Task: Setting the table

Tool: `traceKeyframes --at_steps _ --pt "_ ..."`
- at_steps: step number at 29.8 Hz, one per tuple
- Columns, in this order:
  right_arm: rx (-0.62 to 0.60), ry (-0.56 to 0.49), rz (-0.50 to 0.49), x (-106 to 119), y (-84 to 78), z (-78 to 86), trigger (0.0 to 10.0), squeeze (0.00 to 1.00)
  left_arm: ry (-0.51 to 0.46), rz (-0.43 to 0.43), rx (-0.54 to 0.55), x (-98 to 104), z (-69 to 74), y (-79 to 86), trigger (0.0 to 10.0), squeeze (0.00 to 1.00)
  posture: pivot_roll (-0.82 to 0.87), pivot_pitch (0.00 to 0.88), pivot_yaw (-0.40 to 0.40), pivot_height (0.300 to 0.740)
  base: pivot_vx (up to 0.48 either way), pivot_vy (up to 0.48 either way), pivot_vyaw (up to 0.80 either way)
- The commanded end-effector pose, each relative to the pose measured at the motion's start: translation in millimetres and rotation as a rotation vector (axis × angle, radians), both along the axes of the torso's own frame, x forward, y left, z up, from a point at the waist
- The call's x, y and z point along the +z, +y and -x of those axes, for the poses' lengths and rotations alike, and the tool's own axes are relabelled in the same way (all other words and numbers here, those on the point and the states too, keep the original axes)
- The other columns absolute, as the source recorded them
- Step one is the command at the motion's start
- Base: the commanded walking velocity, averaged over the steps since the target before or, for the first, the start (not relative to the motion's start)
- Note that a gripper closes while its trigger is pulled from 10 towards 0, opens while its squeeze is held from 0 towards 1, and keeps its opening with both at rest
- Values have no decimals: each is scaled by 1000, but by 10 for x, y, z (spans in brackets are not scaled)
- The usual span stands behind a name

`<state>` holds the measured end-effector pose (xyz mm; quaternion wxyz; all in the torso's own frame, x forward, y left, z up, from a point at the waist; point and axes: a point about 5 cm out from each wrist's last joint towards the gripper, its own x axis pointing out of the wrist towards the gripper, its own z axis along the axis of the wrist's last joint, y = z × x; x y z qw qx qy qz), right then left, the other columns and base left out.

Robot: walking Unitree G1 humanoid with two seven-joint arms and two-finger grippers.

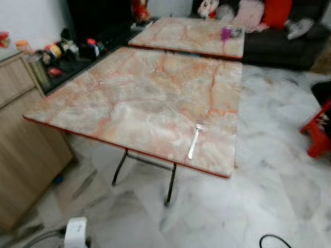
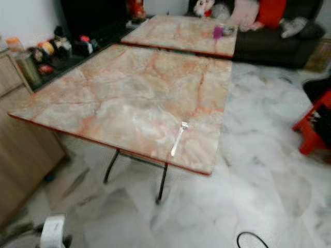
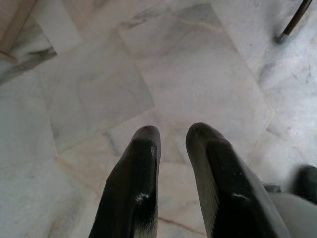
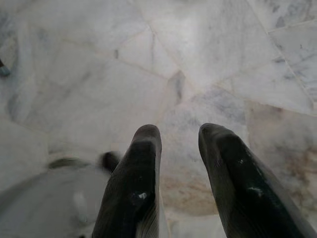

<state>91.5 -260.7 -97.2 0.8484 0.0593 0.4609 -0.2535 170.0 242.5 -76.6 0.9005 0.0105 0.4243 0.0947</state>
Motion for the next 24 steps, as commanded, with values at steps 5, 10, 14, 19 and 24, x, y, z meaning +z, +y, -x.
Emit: traceKeyframes --at_steps 5,10,14,19,24 --pt "-13 -2 11 14 -45 4 10000 0 -7 -4 -15 17 -53 -23 10000 0 28 10 31 740 0 283 -123" --pt "-13 -2 13 17 -51 -6 10000 0 -9 -2 -8 19 -61 -28 10000 0 30 14 28 740 0 282 -448" --pt "-12 -4 16 21 -58 -11 10000 0 -10 0 -5 19 -66 -35 10000 0 29 16 29 740 0 282 0" --pt "-17 -4 12 20 -60 -10 10000 0 -11 1 -4 19 -68 -39 10000 0 30 16 27 740 0 282 -199" --pt "-17 -9 16 26 -69 -15 10000 0 -12 2 -2 18 -71 -45 10000 0 29 19 27 740 0 280 -589"
